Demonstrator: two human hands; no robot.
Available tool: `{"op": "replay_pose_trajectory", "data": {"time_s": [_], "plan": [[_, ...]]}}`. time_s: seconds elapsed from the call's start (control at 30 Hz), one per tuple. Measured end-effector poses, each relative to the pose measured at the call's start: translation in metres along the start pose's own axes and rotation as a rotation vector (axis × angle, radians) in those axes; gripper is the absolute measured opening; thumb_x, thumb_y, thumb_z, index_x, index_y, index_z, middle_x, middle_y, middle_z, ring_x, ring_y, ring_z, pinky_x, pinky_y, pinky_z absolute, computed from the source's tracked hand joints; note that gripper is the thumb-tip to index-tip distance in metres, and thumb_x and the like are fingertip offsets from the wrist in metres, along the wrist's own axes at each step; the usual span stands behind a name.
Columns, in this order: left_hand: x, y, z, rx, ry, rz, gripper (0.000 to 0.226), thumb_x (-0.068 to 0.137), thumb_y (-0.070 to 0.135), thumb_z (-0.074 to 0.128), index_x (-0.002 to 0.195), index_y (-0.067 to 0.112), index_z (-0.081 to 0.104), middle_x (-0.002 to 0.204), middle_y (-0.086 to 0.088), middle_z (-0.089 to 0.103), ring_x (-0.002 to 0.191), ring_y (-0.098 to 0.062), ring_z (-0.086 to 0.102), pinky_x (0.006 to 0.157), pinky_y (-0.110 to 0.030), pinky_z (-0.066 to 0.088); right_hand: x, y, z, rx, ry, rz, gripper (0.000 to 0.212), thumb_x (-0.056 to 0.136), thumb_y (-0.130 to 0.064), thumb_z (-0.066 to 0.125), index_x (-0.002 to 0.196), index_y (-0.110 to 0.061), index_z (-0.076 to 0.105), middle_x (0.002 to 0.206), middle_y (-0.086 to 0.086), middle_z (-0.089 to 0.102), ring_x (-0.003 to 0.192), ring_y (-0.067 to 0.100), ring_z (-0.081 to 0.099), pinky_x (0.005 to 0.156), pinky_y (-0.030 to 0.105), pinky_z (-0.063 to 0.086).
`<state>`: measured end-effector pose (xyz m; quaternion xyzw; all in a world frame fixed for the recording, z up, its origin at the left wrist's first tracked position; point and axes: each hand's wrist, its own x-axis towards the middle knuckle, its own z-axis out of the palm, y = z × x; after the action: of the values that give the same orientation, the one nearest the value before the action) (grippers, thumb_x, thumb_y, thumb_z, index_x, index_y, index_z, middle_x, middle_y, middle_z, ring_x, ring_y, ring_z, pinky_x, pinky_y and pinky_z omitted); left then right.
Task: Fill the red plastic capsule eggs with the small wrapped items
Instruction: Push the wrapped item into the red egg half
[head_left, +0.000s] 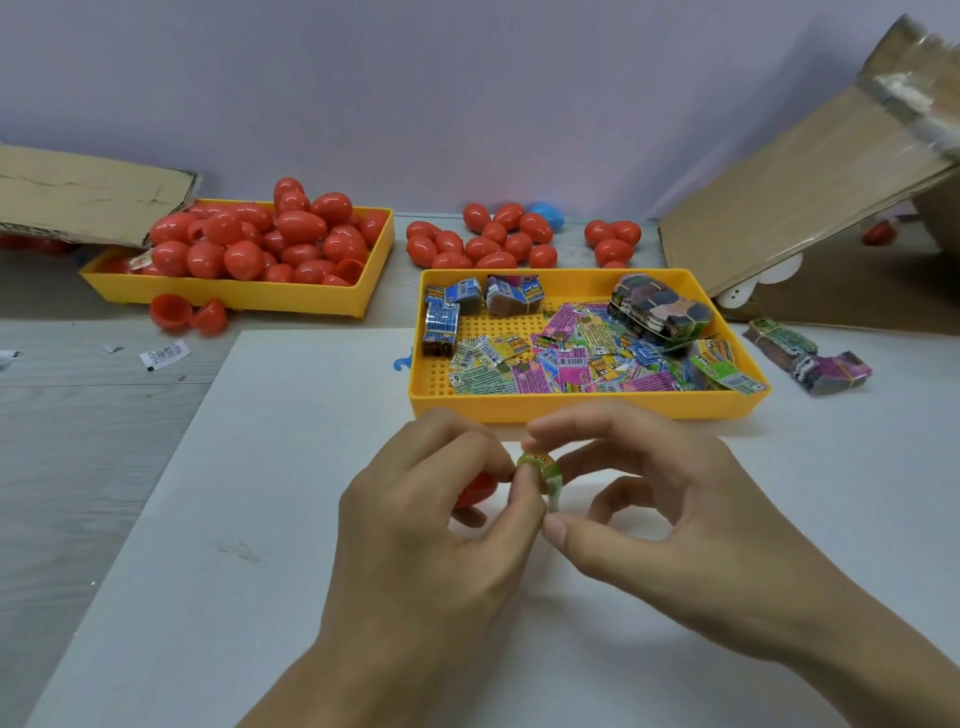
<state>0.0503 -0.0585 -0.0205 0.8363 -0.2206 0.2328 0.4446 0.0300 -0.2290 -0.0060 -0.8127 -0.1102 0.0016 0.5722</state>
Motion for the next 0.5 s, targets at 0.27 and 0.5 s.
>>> {"op": "replay_pose_trajectory", "data": {"time_s": [0.27,0.5], "plan": [[-0.0014,0.0037,-0.0001,0.066,-0.004,0.072,0.014,0.076,0.011,0.075,0.065,0.009,0.066,0.075,0.001,0.062,0.062,-0.015,0.059,0.049,-0.026,0.05,0.0021,-0.0009,-0.0044,-0.001,-0.016,0.023,0.034,0.075,-0.019,0.071,0.104,-0.037,0.072,0.104,-0.016,0.072,0.098,0.007,0.068,0.073,0.027,0.057],[0.002,0.0017,-0.0041,-0.033,0.003,0.003,0.013,0.075,0.008,0.074,0.066,0.008,0.065,0.074,0.001,0.062,0.063,-0.014,0.059,0.05,-0.021,0.048,0.0053,-0.0005,-0.0076,0.146,-0.089,0.09,0.039,0.072,-0.02,0.081,0.106,-0.036,0.074,0.104,-0.006,0.073,0.092,0.015,0.071,0.065,0.031,0.058]]}}
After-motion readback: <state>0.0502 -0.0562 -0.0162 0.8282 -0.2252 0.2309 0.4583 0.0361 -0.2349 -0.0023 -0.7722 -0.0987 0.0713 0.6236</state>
